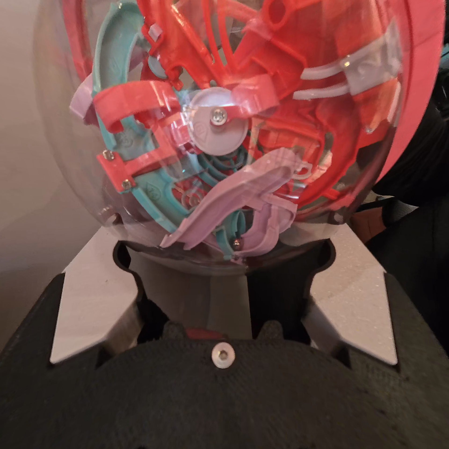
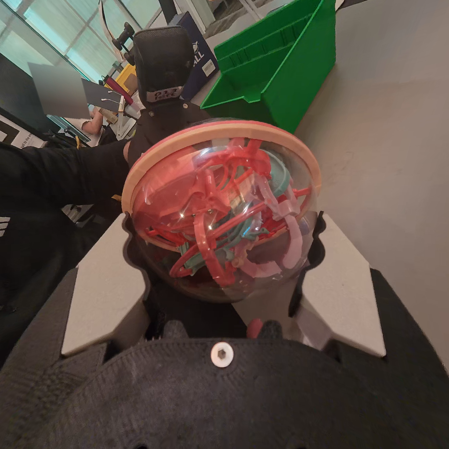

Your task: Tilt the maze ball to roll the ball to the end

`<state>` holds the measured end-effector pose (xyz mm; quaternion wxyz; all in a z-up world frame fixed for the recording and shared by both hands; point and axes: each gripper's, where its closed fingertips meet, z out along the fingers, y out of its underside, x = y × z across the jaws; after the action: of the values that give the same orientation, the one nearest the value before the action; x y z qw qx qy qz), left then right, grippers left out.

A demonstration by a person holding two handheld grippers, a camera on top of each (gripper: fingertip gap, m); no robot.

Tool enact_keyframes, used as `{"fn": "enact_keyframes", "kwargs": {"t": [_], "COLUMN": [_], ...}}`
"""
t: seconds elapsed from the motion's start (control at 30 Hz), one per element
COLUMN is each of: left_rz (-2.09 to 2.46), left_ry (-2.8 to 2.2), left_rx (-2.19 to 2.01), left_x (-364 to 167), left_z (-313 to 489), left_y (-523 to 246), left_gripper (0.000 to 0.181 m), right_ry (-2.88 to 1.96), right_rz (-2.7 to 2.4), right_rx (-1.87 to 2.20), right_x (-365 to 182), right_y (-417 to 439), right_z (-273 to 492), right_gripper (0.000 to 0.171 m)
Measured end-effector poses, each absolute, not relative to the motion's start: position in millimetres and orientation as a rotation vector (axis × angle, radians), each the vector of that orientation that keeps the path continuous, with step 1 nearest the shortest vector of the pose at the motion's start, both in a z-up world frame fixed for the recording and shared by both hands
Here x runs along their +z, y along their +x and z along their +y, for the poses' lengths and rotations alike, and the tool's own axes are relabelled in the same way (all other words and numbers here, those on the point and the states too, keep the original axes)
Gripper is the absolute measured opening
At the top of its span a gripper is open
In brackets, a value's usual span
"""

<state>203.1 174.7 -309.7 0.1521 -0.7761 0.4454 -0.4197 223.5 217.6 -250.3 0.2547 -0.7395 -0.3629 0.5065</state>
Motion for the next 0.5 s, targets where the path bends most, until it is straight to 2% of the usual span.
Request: {"fn": "enact_keyframes", "kwargs": {"t": [0.5], "left_rz": [1.267], "left_ry": [-2.237], "left_rx": [-1.213], "left_x": [-313.2], "left_z": [170.6], "left_y": [205.3], "left_gripper": [0.157], "right_ry": [-2.072], "right_rz": [-0.919], "right_rx": [1.456], "right_x": [-254.8], "right_y": [225.8], "right_z": [217.3], "right_gripper": [0.142]}}
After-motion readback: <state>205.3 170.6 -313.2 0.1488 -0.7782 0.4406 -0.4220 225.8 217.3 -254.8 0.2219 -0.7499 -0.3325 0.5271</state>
